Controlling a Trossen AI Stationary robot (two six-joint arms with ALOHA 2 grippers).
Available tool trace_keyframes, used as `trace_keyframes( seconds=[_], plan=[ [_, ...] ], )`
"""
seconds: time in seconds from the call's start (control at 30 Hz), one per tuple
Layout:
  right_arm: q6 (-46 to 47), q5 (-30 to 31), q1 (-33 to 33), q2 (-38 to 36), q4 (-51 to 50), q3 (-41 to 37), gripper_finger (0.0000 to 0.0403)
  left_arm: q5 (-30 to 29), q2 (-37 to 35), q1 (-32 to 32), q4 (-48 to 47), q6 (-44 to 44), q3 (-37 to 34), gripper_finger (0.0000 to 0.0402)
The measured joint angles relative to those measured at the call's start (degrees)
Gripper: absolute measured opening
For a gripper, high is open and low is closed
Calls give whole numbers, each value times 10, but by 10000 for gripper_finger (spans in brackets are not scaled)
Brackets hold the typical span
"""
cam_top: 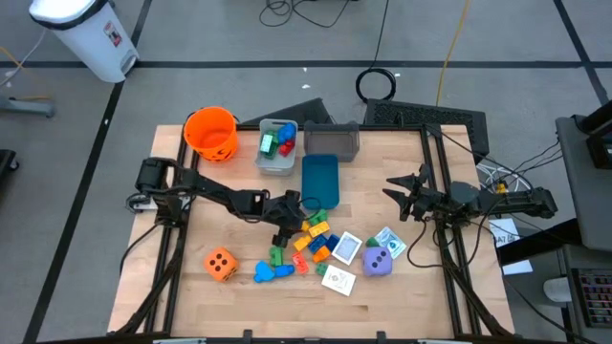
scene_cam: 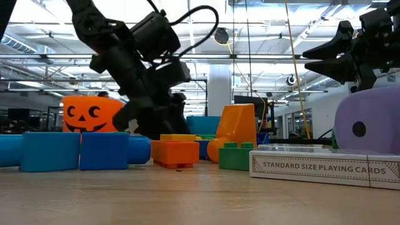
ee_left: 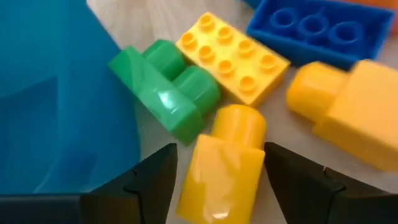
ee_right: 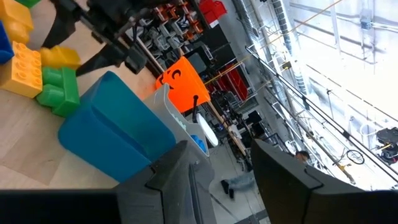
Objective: Pick & Place Toys
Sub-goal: Put the yellow 1 stud gamepiece into the white bin
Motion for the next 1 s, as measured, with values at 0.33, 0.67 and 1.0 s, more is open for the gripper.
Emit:
trace_keyframes(
  seconds=[0.33, 0.67, 1.0],
  plan=[
    [0, 0, 0, 0, 0, 0, 169, -14, 5, 0, -68, -80, 3, 243],
    [0, 0, 0, 0, 1, 0, 169, -34, 2, -11, -54, -118, 0, 194],
    [0, 0, 0, 0, 1, 0, 169, -44, -17, -11, -86, -131, 0, 134]
  ],
)
